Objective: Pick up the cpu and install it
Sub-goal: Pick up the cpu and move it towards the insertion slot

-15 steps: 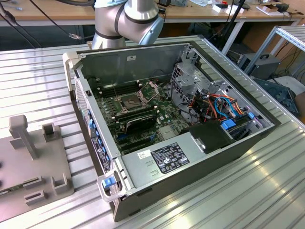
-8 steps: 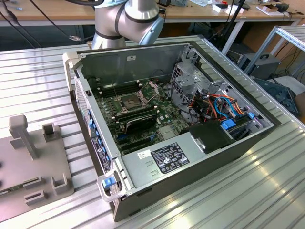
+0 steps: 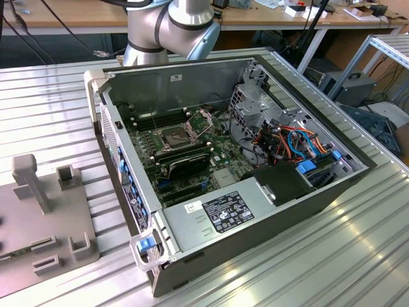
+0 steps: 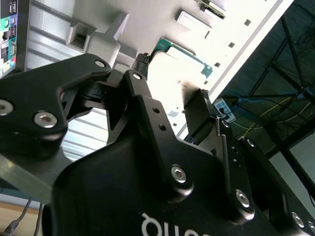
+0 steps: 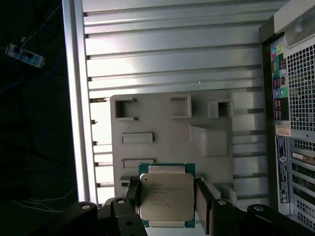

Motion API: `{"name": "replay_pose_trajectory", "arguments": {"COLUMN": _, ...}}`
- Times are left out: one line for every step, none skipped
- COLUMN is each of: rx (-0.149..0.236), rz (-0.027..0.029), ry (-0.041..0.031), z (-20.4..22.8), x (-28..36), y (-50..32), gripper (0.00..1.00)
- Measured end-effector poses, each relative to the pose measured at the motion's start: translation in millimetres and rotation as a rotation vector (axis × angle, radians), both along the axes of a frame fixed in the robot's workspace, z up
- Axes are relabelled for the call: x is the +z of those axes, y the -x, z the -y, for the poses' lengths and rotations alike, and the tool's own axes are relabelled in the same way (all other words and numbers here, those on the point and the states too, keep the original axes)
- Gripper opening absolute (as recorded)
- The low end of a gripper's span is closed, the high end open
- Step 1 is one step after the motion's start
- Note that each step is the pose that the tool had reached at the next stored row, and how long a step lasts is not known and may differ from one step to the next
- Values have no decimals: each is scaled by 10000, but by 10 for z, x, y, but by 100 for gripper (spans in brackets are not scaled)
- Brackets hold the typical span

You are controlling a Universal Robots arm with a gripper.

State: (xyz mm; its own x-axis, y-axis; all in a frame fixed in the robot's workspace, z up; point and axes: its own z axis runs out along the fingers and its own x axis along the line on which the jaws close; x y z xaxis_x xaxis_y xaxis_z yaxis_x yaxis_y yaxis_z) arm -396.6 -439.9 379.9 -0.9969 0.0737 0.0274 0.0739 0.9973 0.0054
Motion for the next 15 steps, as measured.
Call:
{"name": "replay_pose_trajectory", "arguments": {"rx": 0, "rz": 0, "ry": 0, "z": 0, "x": 0, "y": -29, "gripper": 55}}
{"name": "replay_pose_trajectory", "arguments": {"rx": -1, "rz": 0, "ry": 0, "z": 0, "x": 0, "y": -46, "gripper": 55}}
{"name": "replay_pose_trajectory", "arguments": {"rx": -1, "rz": -1, "ry": 1, "z": 0, "x": 0, "y": -63, "gripper": 55}}
{"name": "replay_pose_trajectory", "arguments": {"rx": 0, "rz": -1, "ry": 1, "z": 0, "x": 0, "y": -84, "gripper": 55}}
{"name": "replay_pose_trajectory", "arguments": {"rx": 0, "rz": 0, "ry": 1, "z": 0, "x": 0, "y": -102, "gripper": 55}}
{"name": "replay_pose_trajectory", "arguments": {"rx": 0, "rz": 0, "ry": 1, "z": 0, "x": 0, "y": -141, "gripper": 55}}
{"name": "replay_pose_trajectory", "arguments": {"rx": -1, "rz": 0, "ry": 0, "z": 0, "x": 0, "y": -166, "gripper": 55}}
{"name": "replay_pose_trajectory", "arguments": {"rx": -1, "rz": 0, "ry": 0, "z": 0, "x": 0, "y": -181, "gripper": 55}}
{"name": "replay_pose_trajectory", "arguments": {"rx": 0, "rz": -1, "ry": 1, "z": 0, "x": 1, "y": -195, "gripper": 55}}
{"name": "replay_pose_trajectory", "arguments": {"rx": 0, "rz": 0, "ry": 0, "z": 0, "x": 0, "y": -211, "gripper": 55}}
{"name": "replay_pose_trajectory", "arguments": {"rx": 0, "rz": 0, "ry": 0, "z": 0, "x": 0, "y": -224, "gripper": 55}}
{"name": "replay_pose_trajectory", "arguments": {"rx": 0, "rz": -1, "ry": 1, "z": 0, "x": 0, "y": -236, "gripper": 55}}
{"name": "replay_pose_trajectory", "arguments": {"rx": 0, "rz": 0, "ry": 0, "z": 0, "x": 0, "y": -248, "gripper": 55}}
{"name": "replay_pose_trajectory", "arguments": {"rx": 0, "rz": 0, "ry": 0, "z": 0, "x": 0, "y": -259, "gripper": 55}}
{"name": "replay_pose_trajectory", "arguments": {"rx": 0, "rz": 0, "ry": 0, "z": 0, "x": 0, "y": -268, "gripper": 55}}
